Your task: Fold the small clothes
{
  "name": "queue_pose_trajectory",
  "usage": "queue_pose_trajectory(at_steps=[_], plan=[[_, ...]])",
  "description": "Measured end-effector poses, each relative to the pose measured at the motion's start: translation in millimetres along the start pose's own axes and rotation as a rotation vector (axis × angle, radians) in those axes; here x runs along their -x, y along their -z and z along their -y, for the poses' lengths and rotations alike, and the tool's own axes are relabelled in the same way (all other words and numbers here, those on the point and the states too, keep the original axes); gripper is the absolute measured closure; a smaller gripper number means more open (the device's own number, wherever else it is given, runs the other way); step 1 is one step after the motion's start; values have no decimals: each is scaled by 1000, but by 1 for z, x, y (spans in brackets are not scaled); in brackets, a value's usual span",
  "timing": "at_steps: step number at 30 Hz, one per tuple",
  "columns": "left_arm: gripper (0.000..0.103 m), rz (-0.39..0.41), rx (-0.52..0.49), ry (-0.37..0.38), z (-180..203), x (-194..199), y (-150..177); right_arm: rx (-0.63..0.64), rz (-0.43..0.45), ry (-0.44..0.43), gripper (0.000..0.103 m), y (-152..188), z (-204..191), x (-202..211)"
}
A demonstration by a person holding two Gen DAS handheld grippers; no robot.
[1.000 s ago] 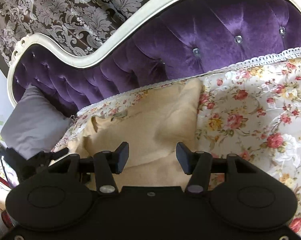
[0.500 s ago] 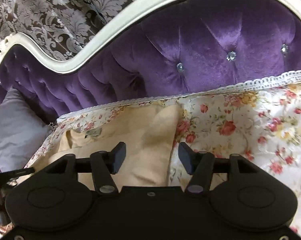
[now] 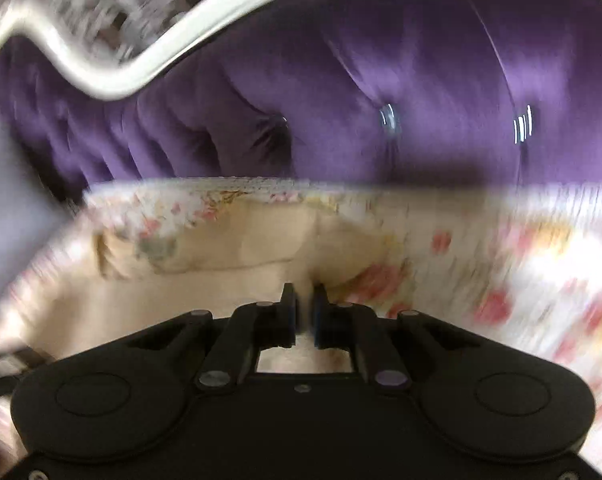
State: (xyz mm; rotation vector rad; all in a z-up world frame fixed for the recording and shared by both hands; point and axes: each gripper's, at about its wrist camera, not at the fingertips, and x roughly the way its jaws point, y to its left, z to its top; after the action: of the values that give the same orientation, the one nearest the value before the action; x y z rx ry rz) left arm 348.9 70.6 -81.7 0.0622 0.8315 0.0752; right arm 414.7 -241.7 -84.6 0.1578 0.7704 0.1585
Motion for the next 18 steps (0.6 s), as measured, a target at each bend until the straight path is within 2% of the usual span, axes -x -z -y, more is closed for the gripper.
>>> queue_pose_trajectory(at_steps=[3,5,7,9,12,13,15,18], plan=[[36,3,41,16,-4,-1,4,0,-42,55,90,0,3,-13],[34,8,79,34,-11,-1,6,1,-36,57,90,6,7,-17],[25,16,96,51,-12,0,9,-23,-28,59,85,6,9,-14],[24,20,68,45,-8,0,11,-34,2,78,64,5,9,-5],[19,20,49,35,-2,1,13,-28,74,120,50,1,2,18],[18,23,38,32,-1,0,14,-21,99,111,46,1,-2,28],[17,41,45,33,-1,0,16,-8,141,91,22,4,-14,47],[16,72,64,51,-4,2,22,17,174,31,4,17,-37,71]])
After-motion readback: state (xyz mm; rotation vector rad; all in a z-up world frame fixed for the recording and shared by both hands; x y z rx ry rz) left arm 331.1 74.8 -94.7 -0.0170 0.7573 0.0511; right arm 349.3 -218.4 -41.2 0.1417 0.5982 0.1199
